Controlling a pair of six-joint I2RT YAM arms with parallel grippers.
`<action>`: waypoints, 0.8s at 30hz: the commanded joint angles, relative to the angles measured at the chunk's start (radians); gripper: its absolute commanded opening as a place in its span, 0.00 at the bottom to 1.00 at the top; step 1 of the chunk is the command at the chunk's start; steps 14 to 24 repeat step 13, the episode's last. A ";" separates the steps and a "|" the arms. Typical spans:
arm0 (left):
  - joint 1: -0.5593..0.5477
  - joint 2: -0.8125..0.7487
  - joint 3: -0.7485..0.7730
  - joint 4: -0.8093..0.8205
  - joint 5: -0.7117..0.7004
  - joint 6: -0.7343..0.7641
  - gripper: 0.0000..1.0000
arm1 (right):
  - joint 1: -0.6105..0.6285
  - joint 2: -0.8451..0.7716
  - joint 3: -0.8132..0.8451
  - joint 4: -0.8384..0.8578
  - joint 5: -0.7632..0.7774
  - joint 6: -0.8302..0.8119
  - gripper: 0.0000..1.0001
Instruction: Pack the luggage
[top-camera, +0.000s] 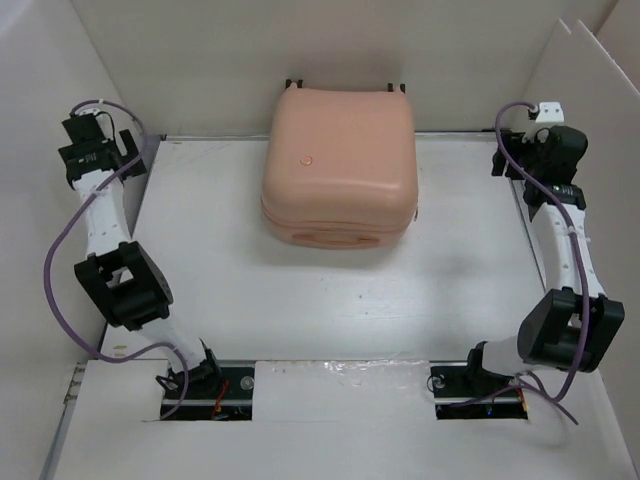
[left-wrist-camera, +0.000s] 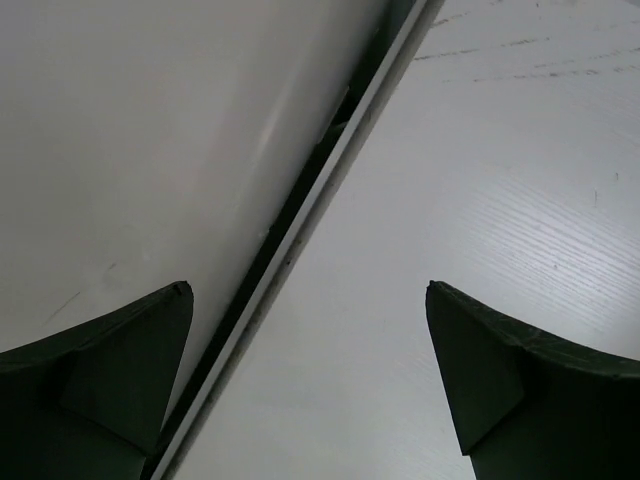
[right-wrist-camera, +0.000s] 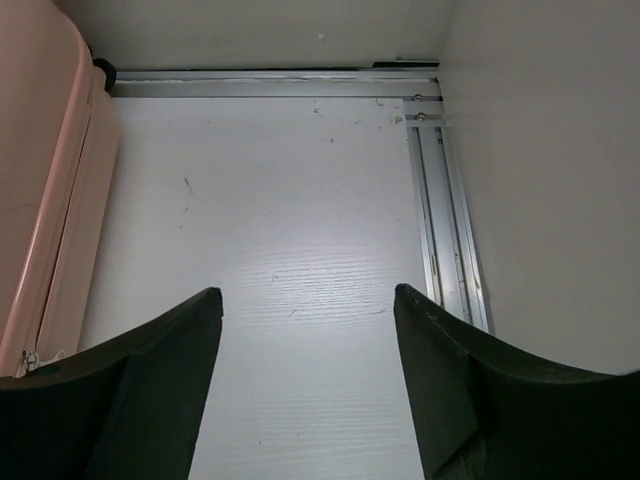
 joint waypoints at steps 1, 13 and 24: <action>-0.023 -0.077 -0.004 -0.057 0.047 0.004 1.00 | 0.008 -0.023 0.080 -0.179 0.079 -0.037 0.74; -0.023 -0.163 -0.117 -0.035 0.118 0.004 1.00 | 0.008 -0.180 -0.059 -0.057 -0.030 -0.047 0.72; -0.023 -0.163 -0.117 -0.035 0.118 0.004 1.00 | 0.008 -0.180 -0.059 -0.057 -0.030 -0.047 0.72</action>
